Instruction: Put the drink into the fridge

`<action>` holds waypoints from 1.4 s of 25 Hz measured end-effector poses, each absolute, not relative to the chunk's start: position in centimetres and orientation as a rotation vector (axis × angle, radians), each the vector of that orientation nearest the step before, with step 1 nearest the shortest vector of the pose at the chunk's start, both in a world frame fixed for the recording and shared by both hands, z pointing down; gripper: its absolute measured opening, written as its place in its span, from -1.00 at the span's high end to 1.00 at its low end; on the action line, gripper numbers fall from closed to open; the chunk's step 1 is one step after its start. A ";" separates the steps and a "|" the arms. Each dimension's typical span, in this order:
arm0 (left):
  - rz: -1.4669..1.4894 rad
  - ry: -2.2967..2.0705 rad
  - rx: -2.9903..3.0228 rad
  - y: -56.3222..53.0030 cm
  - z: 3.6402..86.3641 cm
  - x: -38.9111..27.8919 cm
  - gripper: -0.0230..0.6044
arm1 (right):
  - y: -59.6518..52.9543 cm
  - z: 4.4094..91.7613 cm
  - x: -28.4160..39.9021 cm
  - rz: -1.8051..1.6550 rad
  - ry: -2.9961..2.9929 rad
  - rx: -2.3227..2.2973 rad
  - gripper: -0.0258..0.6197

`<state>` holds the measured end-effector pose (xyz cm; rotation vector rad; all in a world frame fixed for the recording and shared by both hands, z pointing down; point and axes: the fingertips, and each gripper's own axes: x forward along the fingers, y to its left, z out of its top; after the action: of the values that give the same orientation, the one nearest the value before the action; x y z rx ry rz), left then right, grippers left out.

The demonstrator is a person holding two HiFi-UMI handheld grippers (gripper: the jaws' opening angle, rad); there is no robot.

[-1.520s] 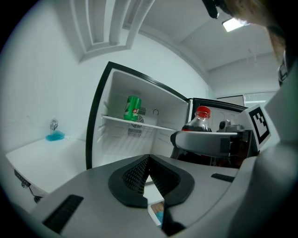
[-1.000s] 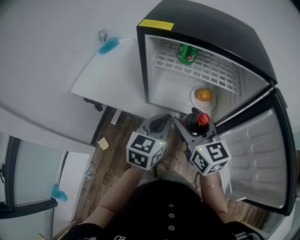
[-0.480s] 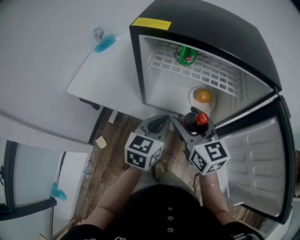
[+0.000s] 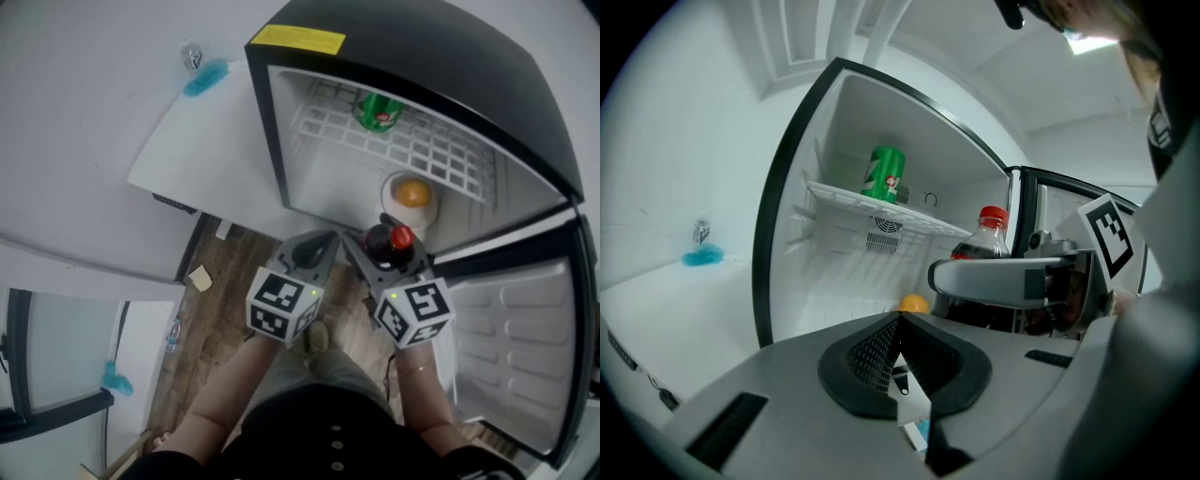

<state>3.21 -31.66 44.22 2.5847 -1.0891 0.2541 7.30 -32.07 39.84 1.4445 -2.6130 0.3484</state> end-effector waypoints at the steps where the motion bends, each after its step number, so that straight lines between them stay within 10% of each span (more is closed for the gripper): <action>1: 0.254 -1.096 2.580 -32.0 44.5 3.1 0.91 | -32.4 40.2 7.4 0.349 -2.606 1.447 -0.06; 35: 0.191 -1.181 2.512 -38.5 49.8 2.9 0.91 | -42.6 47.2 6.5 0.121 -2.456 1.494 -0.06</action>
<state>2.92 -38.52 49.85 2.5123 -1.1815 0.1914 6.52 -42.63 47.18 1.4937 -2.4559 0.1208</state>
